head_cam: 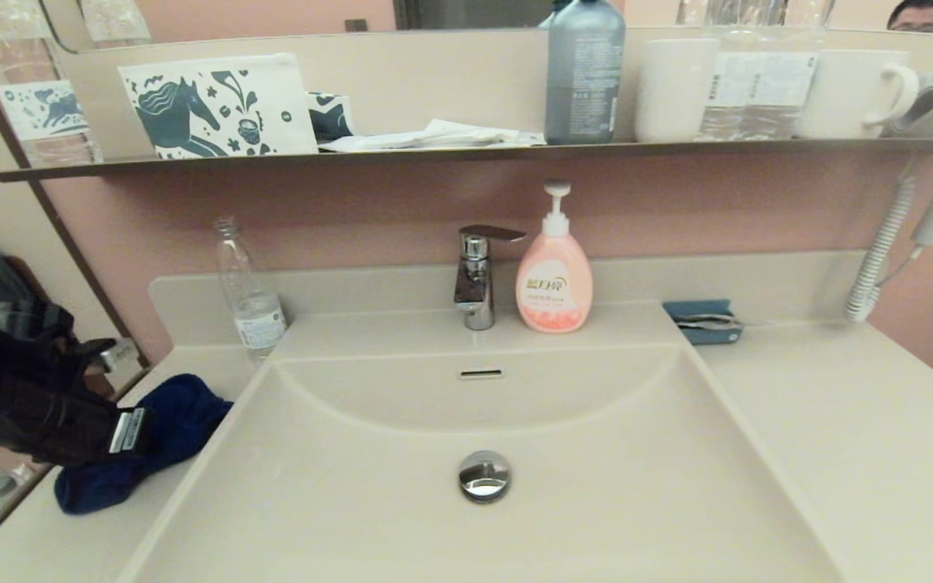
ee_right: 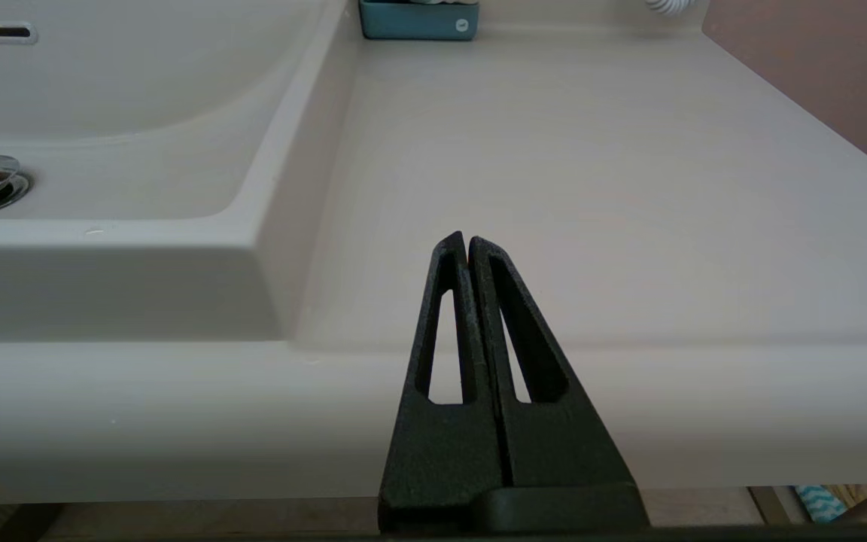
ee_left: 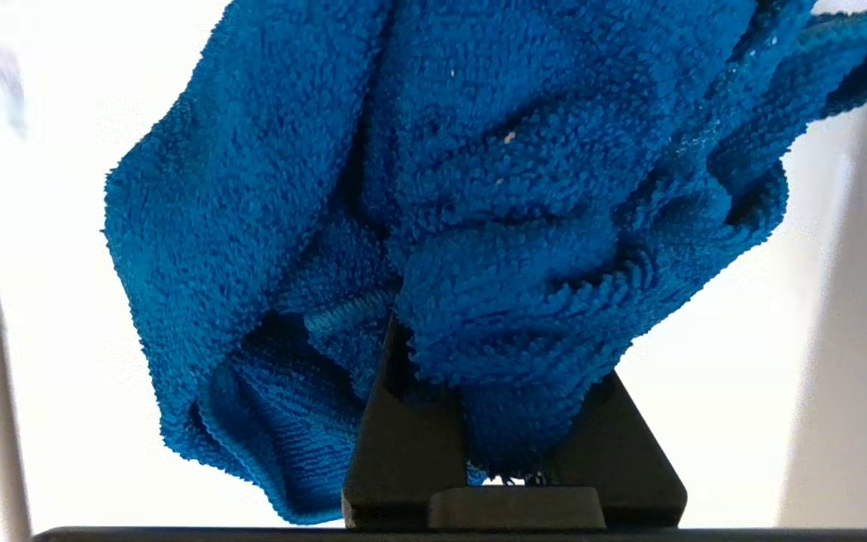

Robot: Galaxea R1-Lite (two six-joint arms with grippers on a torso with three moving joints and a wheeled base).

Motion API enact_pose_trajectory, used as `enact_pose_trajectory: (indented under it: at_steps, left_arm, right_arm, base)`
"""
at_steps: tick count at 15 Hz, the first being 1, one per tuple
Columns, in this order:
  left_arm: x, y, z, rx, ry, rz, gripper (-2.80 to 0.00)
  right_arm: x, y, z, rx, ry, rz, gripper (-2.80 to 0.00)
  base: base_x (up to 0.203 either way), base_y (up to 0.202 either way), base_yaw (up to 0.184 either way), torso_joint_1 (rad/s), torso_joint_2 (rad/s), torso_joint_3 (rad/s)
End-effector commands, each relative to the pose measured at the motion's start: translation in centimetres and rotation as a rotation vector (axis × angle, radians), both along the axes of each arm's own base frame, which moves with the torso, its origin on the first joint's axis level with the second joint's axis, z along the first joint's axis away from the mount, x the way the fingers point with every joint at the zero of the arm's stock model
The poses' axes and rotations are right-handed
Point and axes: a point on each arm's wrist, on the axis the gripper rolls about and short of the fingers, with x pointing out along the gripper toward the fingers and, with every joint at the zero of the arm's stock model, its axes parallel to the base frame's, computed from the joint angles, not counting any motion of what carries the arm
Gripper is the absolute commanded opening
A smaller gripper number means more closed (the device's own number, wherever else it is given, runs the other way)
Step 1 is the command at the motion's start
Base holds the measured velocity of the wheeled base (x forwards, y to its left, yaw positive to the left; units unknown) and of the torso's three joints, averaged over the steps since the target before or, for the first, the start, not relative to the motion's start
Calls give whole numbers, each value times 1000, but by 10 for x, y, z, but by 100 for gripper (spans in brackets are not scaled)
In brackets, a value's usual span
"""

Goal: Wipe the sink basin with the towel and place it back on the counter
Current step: Wipe the sink

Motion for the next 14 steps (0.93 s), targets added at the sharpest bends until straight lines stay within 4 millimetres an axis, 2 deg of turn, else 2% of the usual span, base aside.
enact_pose_trajectory:
  at_steps: [1, 5, 8, 10, 14]
  left_arm:
    - [-32, -13, 13, 17, -20, -15, -280]
    - [-66, -26, 20, 53, -27, -37, -280]
    - [-72, -28, 17, 55, -14, -50, -280]
    - [-64, -26, 12, 48, -6, -55, -280]
    - [-21, -17, -3, 57, -39, -66, -280]
  right_arm:
    - [0, 0, 0, -1, 0, 1, -280]
    - [0, 0, 0, -1, 0, 1, -280]
    - [0, 0, 0, -1, 0, 1, -280]
    - [0, 0, 0, -1, 0, 1, -280]
    - [0, 0, 0, -1, 0, 1, -280]
  base:
    - [0, 0, 0, 0, 0, 0]
    - [0, 0, 0, 0, 0, 0]
    - [0, 0, 0, 0, 0, 0]
    - [0, 0, 0, 0, 0, 0]
    - [0, 0, 0, 0, 0, 0]
